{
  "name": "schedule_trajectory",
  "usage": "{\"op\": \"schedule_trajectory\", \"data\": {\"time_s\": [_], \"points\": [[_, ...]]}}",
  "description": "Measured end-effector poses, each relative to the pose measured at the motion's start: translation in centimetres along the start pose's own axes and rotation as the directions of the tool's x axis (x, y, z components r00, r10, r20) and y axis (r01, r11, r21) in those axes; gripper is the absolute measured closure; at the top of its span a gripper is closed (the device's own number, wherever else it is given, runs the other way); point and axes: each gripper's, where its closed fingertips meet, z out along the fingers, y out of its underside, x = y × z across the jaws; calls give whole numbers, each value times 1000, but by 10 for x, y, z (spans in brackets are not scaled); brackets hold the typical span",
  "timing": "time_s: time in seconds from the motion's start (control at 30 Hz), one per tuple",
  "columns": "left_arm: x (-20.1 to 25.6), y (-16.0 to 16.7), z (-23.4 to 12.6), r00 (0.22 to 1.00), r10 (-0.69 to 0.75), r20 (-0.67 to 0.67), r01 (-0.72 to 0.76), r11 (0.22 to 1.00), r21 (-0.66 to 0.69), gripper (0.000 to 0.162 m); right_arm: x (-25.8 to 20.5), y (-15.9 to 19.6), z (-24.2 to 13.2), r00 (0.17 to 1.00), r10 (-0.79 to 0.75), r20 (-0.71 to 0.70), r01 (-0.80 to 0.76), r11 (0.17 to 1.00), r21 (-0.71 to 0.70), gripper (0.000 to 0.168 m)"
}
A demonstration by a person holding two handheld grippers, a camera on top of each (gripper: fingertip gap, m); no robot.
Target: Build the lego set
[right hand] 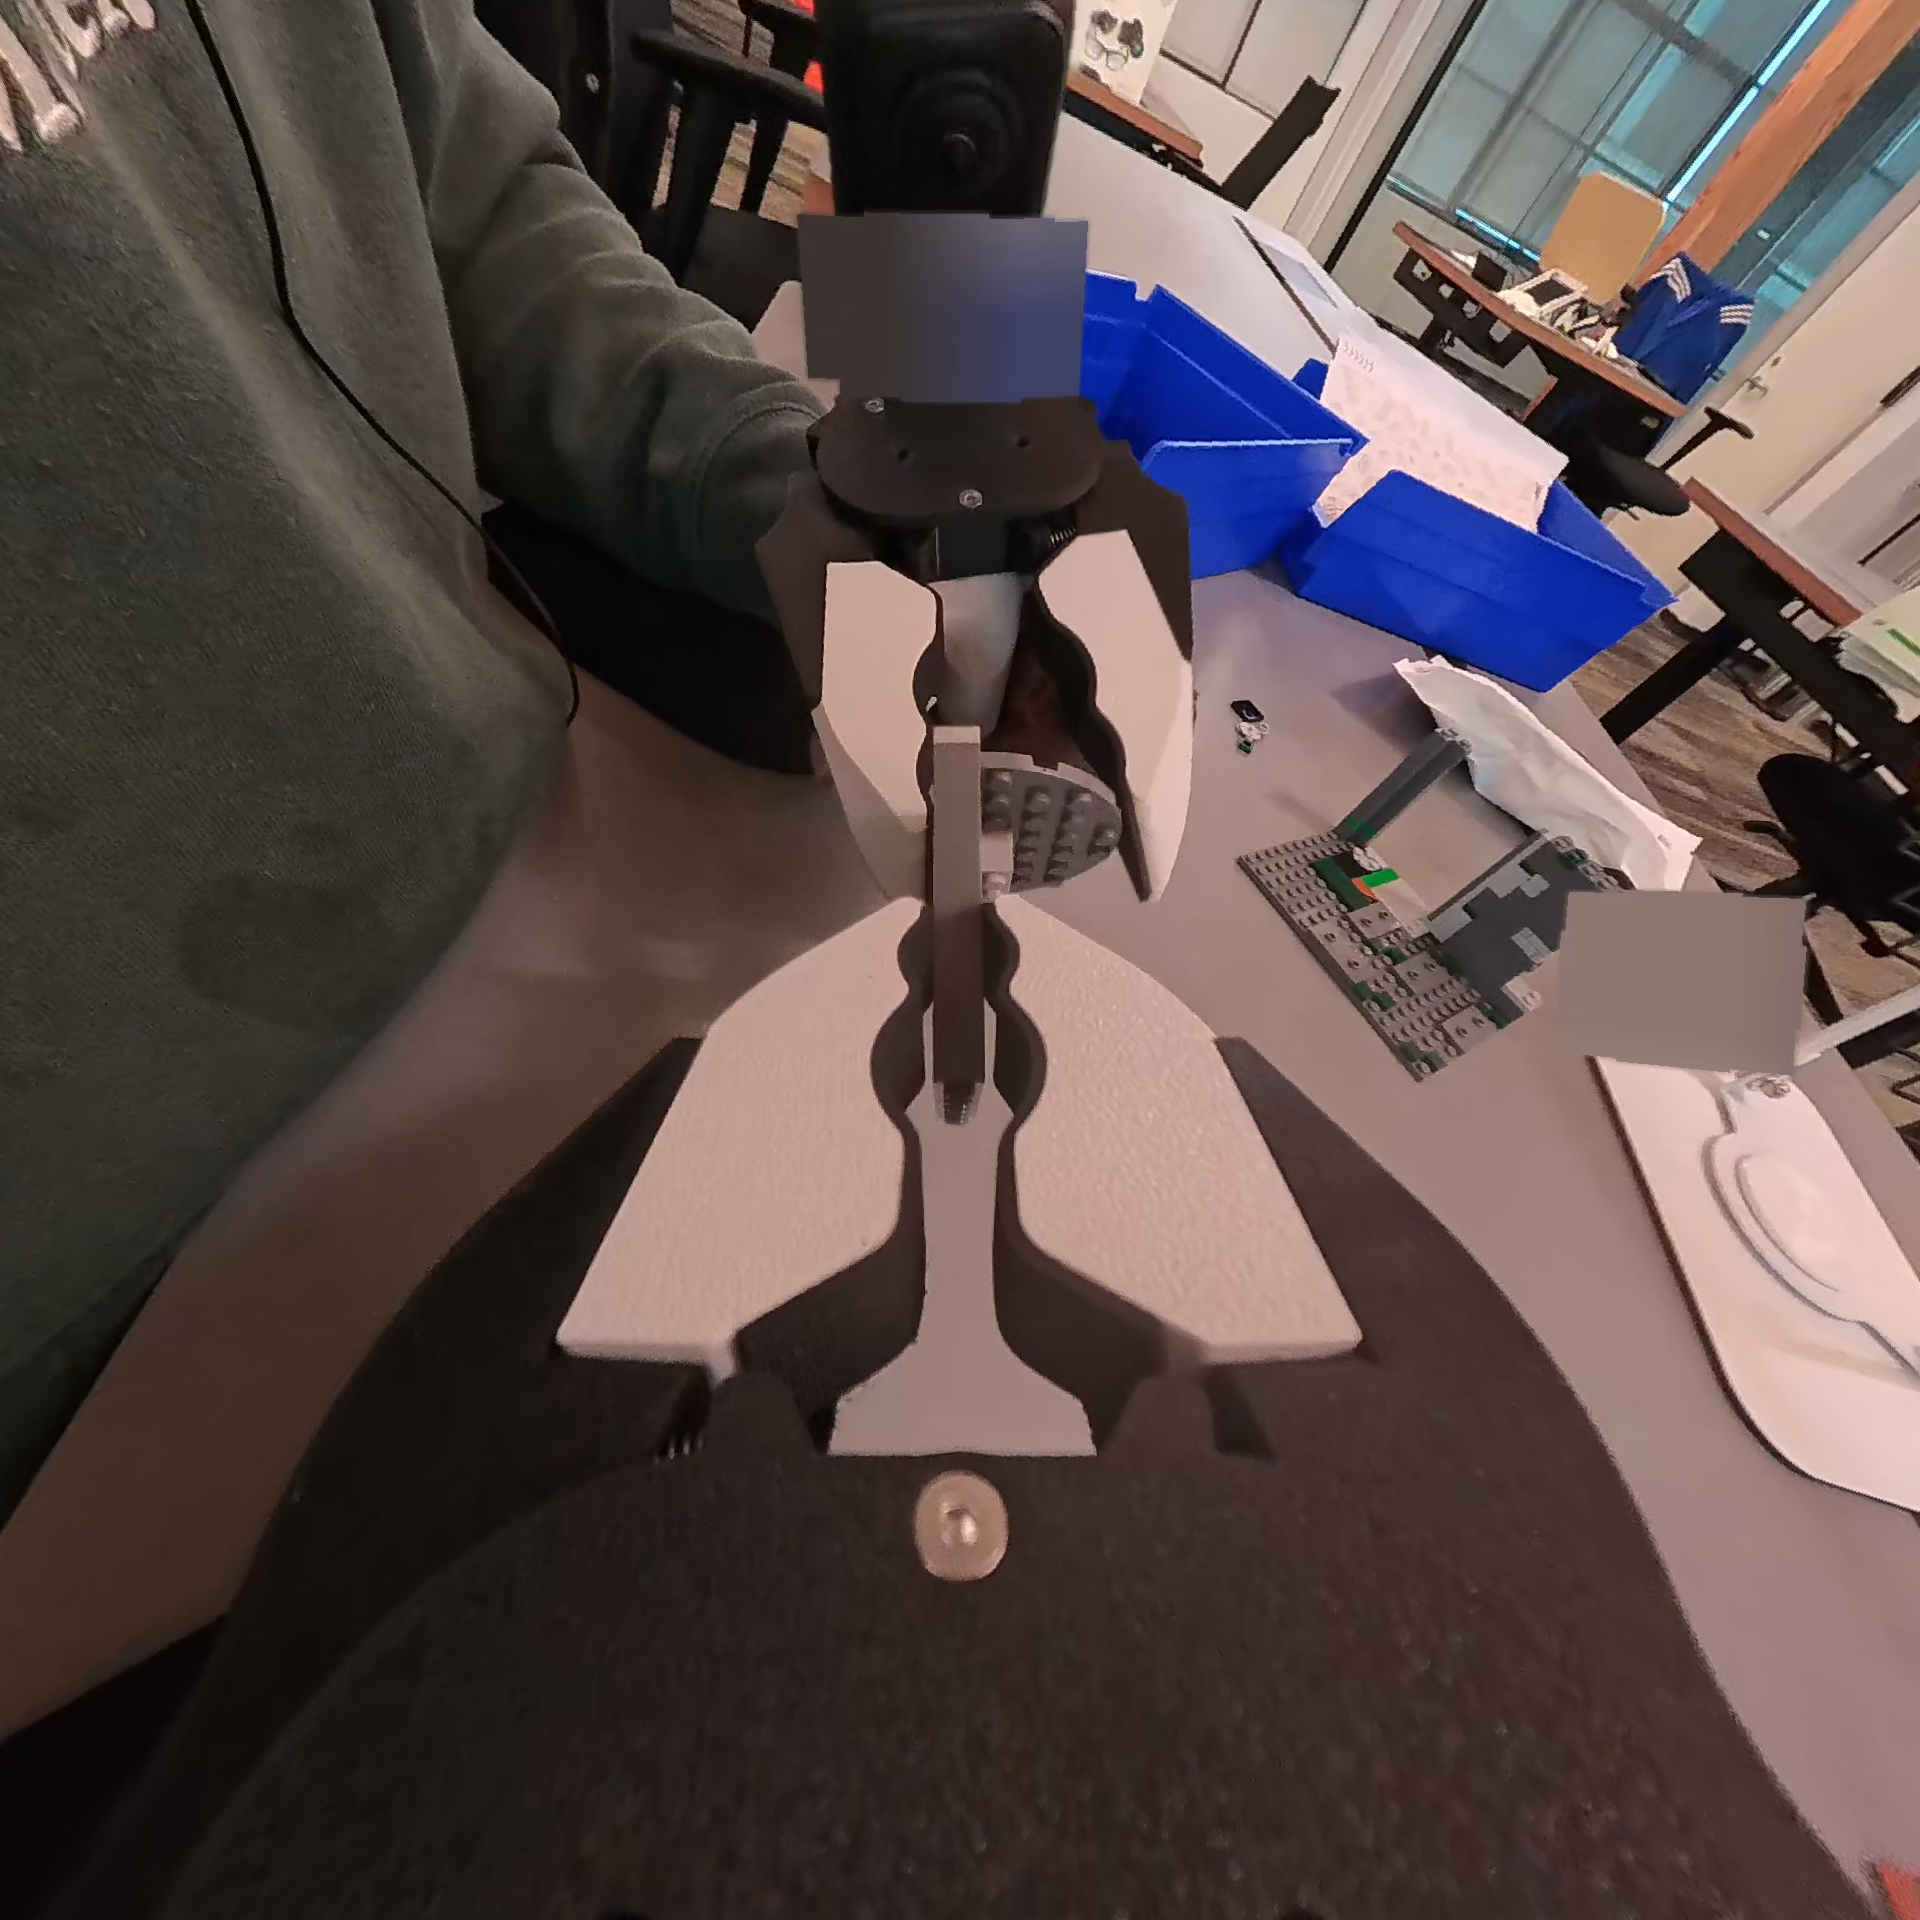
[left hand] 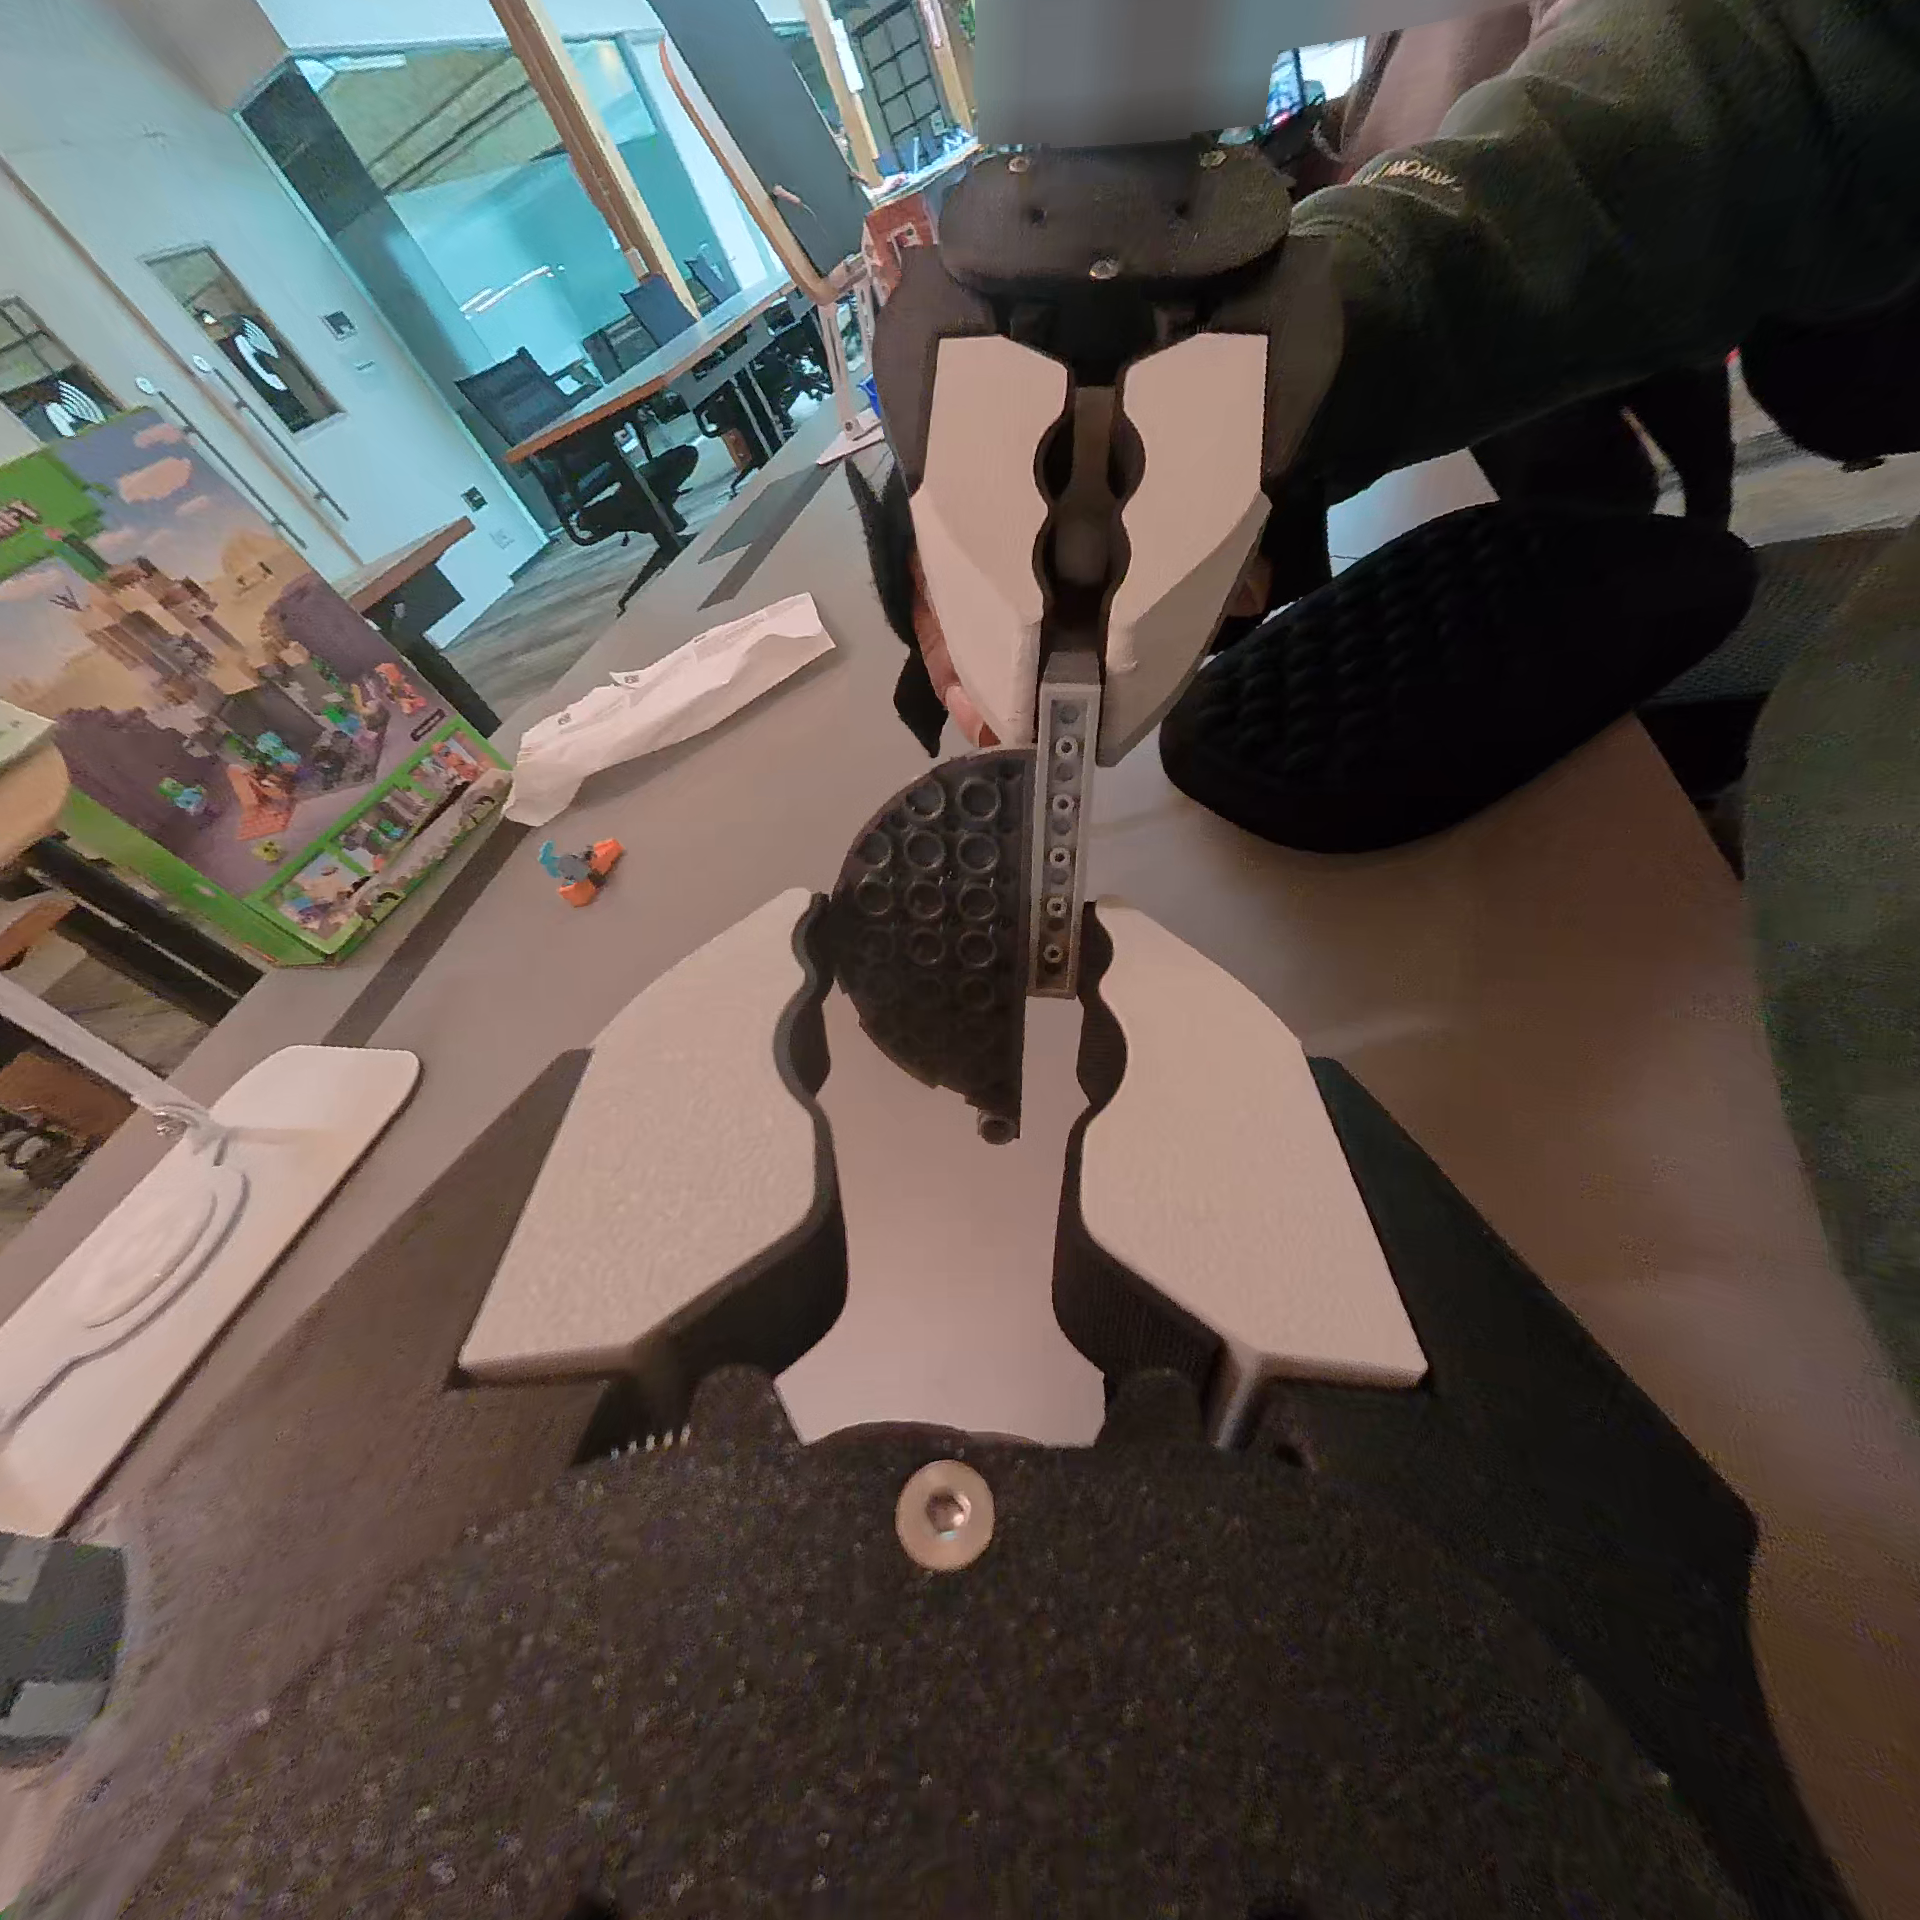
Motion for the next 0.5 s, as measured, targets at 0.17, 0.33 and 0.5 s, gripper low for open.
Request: {"op": "schedule_trajectory", "data": {"time_s": [0.17, 0.33, 0.5], "points": [[-4, -2, -1, 997, 60, 50, -60, 998, -5, 117, 2, 0, 0, 1000, -8, -18, 8, 1000, -6, 160], [-4, -7, -4, 994, 89, 65, -91, 996, 21, 117, 2, -4, -1, 999, -21, -27, 21, 1000, -4, 160], [-7, -16, -11, 990, 103, 94, -111, 990, 85, 117, 4, -20, -6, 999, -11, -39, 12, 1000, 26, 153]]}}
